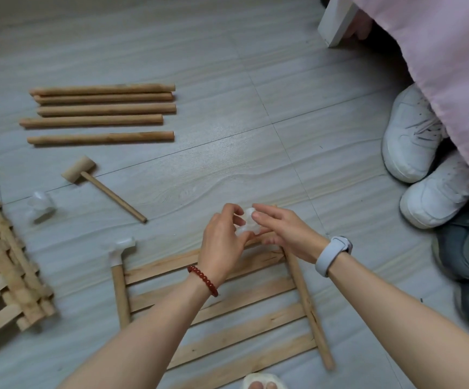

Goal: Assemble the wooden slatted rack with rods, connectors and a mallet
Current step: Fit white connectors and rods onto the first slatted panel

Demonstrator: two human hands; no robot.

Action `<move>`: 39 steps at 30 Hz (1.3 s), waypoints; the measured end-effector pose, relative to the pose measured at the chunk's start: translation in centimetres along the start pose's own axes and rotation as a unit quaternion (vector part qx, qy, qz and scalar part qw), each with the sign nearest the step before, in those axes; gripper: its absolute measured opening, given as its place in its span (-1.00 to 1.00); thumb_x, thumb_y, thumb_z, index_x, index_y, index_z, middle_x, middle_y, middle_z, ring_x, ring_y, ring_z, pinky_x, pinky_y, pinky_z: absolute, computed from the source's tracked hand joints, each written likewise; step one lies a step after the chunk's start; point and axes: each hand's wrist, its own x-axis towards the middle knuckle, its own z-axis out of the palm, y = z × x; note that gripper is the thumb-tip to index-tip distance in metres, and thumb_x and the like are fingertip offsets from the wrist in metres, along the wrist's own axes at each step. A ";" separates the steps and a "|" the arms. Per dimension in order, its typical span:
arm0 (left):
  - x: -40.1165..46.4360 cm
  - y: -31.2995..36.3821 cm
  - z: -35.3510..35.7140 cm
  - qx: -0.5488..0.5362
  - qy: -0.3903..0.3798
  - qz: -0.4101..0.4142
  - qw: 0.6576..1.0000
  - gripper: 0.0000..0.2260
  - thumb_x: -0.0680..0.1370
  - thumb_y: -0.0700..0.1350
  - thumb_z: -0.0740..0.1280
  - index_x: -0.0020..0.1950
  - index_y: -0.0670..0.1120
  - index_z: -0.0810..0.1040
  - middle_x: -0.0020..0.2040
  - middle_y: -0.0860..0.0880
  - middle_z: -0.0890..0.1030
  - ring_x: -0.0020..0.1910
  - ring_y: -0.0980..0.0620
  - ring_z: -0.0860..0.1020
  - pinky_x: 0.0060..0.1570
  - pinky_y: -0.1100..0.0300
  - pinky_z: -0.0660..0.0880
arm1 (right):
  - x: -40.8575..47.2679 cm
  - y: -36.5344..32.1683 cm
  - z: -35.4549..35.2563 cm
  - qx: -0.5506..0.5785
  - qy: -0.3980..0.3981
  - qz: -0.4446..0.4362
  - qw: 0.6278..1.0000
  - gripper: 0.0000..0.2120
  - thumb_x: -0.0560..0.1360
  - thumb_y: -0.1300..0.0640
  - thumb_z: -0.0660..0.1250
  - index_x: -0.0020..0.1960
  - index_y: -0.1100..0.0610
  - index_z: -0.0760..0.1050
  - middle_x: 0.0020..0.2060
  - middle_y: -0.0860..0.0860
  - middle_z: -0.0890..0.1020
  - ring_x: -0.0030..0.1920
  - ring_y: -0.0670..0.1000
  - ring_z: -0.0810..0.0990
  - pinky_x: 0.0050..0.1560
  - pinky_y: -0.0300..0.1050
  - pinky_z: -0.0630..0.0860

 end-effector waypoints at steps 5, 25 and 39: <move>0.5 -0.3 1.1 0.006 0.032 0.024 0.999 -0.72 0.46 -0.14 0.44 0.11 -0.04 0.46 -0.08 0.15 0.52 0.00 0.14 0.42 -0.08 0.33 0.33 | 0.9 -0.1 -0.7 -0.022 0.036 -0.009 0.999 -0.55 0.55 0.25 0.24 0.43 0.22 0.30 0.19 0.20 0.53 0.12 0.16 0.58 0.24 0.14 0.47; 3.1 -1.6 3.4 0.142 -0.091 -0.042 0.985 -0.73 0.55 -0.10 0.26 0.25 -0.04 0.49 0.22 0.01 0.51 0.26 -0.03 0.39 0.23 0.08 0.30 | 5.2 -1.2 -4.6 -0.175 0.181 -0.075 0.965 -0.71 0.46 0.29 0.24 0.10 0.14 0.63 0.07 0.09 0.65 0.11 0.07 0.61 0.22 0.03 0.50; 3.1 -2.5 4.2 0.270 -0.149 0.073 0.948 -0.71 0.58 -0.23 0.13 0.27 -0.03 0.45 0.20 -0.02 0.49 0.20 -0.03 0.38 0.17 0.16 0.27 | 6.9 -4.1 -5.0 -0.339 0.026 -0.037 0.940 -0.67 0.55 0.29 0.11 0.21 0.21 0.55 0.13 0.10 0.58 0.08 -0.04 0.48 0.29 -0.16 0.37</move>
